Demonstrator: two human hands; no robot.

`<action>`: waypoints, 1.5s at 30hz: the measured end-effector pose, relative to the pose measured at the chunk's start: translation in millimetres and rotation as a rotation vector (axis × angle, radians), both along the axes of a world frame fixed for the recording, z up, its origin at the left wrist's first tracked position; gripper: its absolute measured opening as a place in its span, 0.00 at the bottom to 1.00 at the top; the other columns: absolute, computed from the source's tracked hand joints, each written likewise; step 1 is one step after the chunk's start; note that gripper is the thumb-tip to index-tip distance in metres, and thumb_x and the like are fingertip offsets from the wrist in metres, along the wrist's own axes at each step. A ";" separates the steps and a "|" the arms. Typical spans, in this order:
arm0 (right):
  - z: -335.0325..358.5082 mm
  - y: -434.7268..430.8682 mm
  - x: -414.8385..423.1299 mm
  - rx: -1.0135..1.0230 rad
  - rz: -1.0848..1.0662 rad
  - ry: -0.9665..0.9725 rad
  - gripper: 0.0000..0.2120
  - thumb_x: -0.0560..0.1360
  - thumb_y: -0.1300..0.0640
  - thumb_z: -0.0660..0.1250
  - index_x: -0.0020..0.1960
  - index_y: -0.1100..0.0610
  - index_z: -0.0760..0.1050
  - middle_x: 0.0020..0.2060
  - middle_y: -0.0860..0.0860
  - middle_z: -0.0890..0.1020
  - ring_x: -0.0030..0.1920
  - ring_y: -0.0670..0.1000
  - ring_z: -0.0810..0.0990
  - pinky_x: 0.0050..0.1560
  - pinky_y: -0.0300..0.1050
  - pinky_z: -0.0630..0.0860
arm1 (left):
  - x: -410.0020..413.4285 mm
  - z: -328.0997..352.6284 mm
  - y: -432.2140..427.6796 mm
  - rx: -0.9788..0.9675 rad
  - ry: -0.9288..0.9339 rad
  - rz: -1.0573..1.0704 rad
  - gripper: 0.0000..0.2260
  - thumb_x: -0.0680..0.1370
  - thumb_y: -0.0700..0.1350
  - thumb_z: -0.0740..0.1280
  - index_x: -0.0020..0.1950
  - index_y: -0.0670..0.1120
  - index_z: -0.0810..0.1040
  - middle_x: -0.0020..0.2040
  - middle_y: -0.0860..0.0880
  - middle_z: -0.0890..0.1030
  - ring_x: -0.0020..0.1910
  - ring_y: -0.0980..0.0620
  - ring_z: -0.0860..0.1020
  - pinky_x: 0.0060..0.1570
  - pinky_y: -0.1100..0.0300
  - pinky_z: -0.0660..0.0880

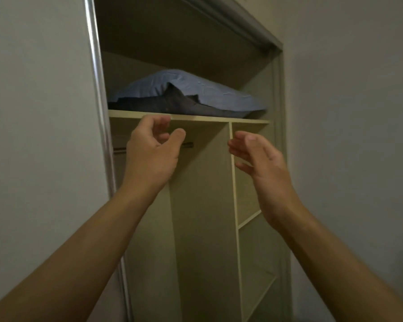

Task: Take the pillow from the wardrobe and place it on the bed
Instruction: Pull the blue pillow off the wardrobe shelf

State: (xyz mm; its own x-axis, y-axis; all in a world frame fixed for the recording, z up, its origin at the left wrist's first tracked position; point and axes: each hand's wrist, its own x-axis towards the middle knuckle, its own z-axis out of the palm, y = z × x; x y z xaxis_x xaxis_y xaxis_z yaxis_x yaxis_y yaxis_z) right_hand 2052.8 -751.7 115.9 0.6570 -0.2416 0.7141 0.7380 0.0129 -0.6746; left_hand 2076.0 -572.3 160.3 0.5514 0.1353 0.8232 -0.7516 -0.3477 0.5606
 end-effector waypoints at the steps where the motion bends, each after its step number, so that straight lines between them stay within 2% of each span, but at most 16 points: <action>1: 2.8 -5.7 5.7 -0.015 -0.018 -0.002 0.13 0.81 0.46 0.58 0.59 0.47 0.78 0.55 0.47 0.84 0.58 0.44 0.81 0.65 0.50 0.74 | 8.9 2.4 -5.5 0.003 -0.013 -0.022 0.17 0.76 0.51 0.69 0.65 0.52 0.74 0.60 0.55 0.77 0.54 0.63 0.76 0.48 0.68 0.72; 5: 11.7 -16.2 33.4 -0.067 -0.101 -0.001 0.15 0.81 0.46 0.57 0.61 0.49 0.77 0.56 0.46 0.83 0.59 0.44 0.80 0.65 0.52 0.74 | 45.4 5.6 -13.8 -0.011 -0.072 -0.108 0.17 0.77 0.50 0.68 0.65 0.53 0.73 0.60 0.57 0.75 0.55 0.62 0.75 0.39 0.75 0.73; 7: 20.4 -17.0 49.6 -0.078 -0.141 0.009 0.15 0.81 0.46 0.57 0.61 0.49 0.77 0.56 0.47 0.83 0.59 0.45 0.80 0.66 0.52 0.74 | 65.1 12.1 -14.1 -0.021 -0.094 -0.125 0.17 0.77 0.50 0.68 0.65 0.54 0.72 0.58 0.59 0.74 0.55 0.62 0.75 0.38 0.73 0.74; 11: 40.4 -20.0 83.0 -0.077 -0.185 0.008 0.13 0.81 0.45 0.57 0.57 0.46 0.77 0.55 0.46 0.83 0.58 0.45 0.80 0.65 0.53 0.74 | 104.0 34.5 -17.8 -0.063 -0.120 -0.145 0.18 0.77 0.49 0.68 0.66 0.51 0.72 0.57 0.58 0.74 0.54 0.61 0.75 0.47 0.65 0.74; 14: 43.5 -25.6 106.6 -0.087 -0.197 -0.002 0.13 0.81 0.45 0.57 0.58 0.48 0.77 0.55 0.47 0.83 0.58 0.46 0.80 0.65 0.53 0.75 | 129.4 37.6 -23.4 -0.068 -0.134 -0.131 0.19 0.76 0.48 0.69 0.66 0.51 0.71 0.59 0.58 0.73 0.55 0.60 0.74 0.50 0.62 0.75; 19: 51.4 -40.1 144.6 -0.074 -0.168 -0.014 0.14 0.81 0.46 0.57 0.59 0.50 0.77 0.55 0.47 0.83 0.58 0.45 0.80 0.64 0.51 0.75 | 160.5 40.5 -35.6 -0.050 -0.259 0.072 0.26 0.72 0.46 0.73 0.67 0.54 0.68 0.65 0.53 0.68 0.60 0.57 0.71 0.54 0.56 0.78; 23: 56.2 -60.4 170.6 -0.043 -0.119 -0.038 0.14 0.81 0.46 0.57 0.59 0.49 0.78 0.55 0.48 0.83 0.58 0.45 0.80 0.64 0.50 0.75 | 181.5 55.7 -45.1 0.001 -0.380 0.234 0.32 0.69 0.46 0.74 0.69 0.53 0.65 0.69 0.49 0.65 0.67 0.52 0.67 0.60 0.52 0.75; 26: 61.3 -78.5 190.3 -0.025 -0.084 -0.048 0.14 0.81 0.46 0.57 0.59 0.48 0.77 0.55 0.47 0.83 0.58 0.45 0.80 0.64 0.51 0.75 | 194.4 71.1 -55.9 0.101 -0.440 0.428 0.34 0.68 0.46 0.74 0.71 0.52 0.64 0.71 0.49 0.65 0.67 0.54 0.63 0.63 0.54 0.70; 28: 67.1 -85.8 203.0 -0.024 -0.060 -0.056 0.15 0.81 0.46 0.57 0.61 0.49 0.77 0.56 0.47 0.83 0.59 0.45 0.80 0.65 0.52 0.75 | 201.8 81.3 -58.7 0.206 -0.472 0.538 0.35 0.68 0.46 0.74 0.72 0.52 0.64 0.71 0.48 0.67 0.68 0.51 0.63 0.63 0.56 0.68; 30: 74.4 -88.3 215.0 -0.057 -0.030 -0.069 0.15 0.81 0.45 0.56 0.60 0.48 0.77 0.56 0.46 0.83 0.59 0.44 0.80 0.65 0.52 0.74 | 208.5 92.5 -58.5 0.297 -0.467 0.630 0.34 0.69 0.44 0.75 0.71 0.51 0.65 0.71 0.48 0.67 0.70 0.47 0.64 0.65 0.56 0.66; 34: 83.3 -89.4 234.2 -0.108 0.038 -0.079 0.13 0.80 0.46 0.58 0.60 0.45 0.76 0.58 0.44 0.81 0.62 0.44 0.77 0.67 0.53 0.73 | 217.5 113.4 -58.8 0.402 -0.451 0.727 0.29 0.69 0.40 0.74 0.68 0.51 0.69 0.69 0.48 0.68 0.67 0.47 0.66 0.62 0.59 0.64; 36: 86.1 -88.2 242.0 -0.119 0.054 -0.094 0.13 0.80 0.47 0.60 0.62 0.46 0.76 0.60 0.45 0.80 0.63 0.44 0.77 0.67 0.52 0.73 | 219.4 122.2 -58.5 0.440 -0.452 0.769 0.21 0.70 0.38 0.73 0.60 0.50 0.75 0.65 0.48 0.72 0.64 0.48 0.69 0.59 0.60 0.64; 38: 90.0 -85.7 247.0 -0.123 0.079 -0.112 0.09 0.80 0.48 0.61 0.58 0.43 0.76 0.58 0.45 0.81 0.61 0.44 0.77 0.66 0.51 0.74 | 219.8 129.2 -58.6 0.473 -0.450 0.814 0.13 0.72 0.39 0.72 0.54 0.49 0.78 0.60 0.48 0.76 0.60 0.49 0.72 0.57 0.61 0.65; 40: 92.7 -81.6 250.0 -0.135 0.101 -0.094 0.07 0.80 0.48 0.61 0.55 0.40 0.76 0.57 0.44 0.81 0.60 0.44 0.77 0.66 0.51 0.74 | 218.6 130.9 -58.5 0.500 -0.458 0.819 0.08 0.74 0.39 0.69 0.52 0.48 0.78 0.56 0.47 0.78 0.57 0.49 0.73 0.55 0.60 0.66; 43: 98.8 -75.7 252.4 -0.162 0.114 -0.026 0.11 0.80 0.47 0.60 0.59 0.45 0.76 0.57 0.46 0.81 0.60 0.47 0.78 0.66 0.53 0.74 | 214.1 126.0 -59.7 0.517 -0.459 0.748 0.08 0.74 0.37 0.68 0.50 0.48 0.77 0.51 0.48 0.78 0.51 0.53 0.72 0.53 0.60 0.68; 45: 108.0 -73.4 252.6 -0.176 0.142 0.030 0.11 0.80 0.47 0.60 0.58 0.48 0.76 0.56 0.48 0.81 0.59 0.49 0.78 0.66 0.54 0.73 | 208.8 121.5 -63.7 0.520 -0.461 0.686 0.10 0.74 0.36 0.67 0.47 0.52 0.73 0.48 0.51 0.76 0.49 0.56 0.71 0.51 0.62 0.68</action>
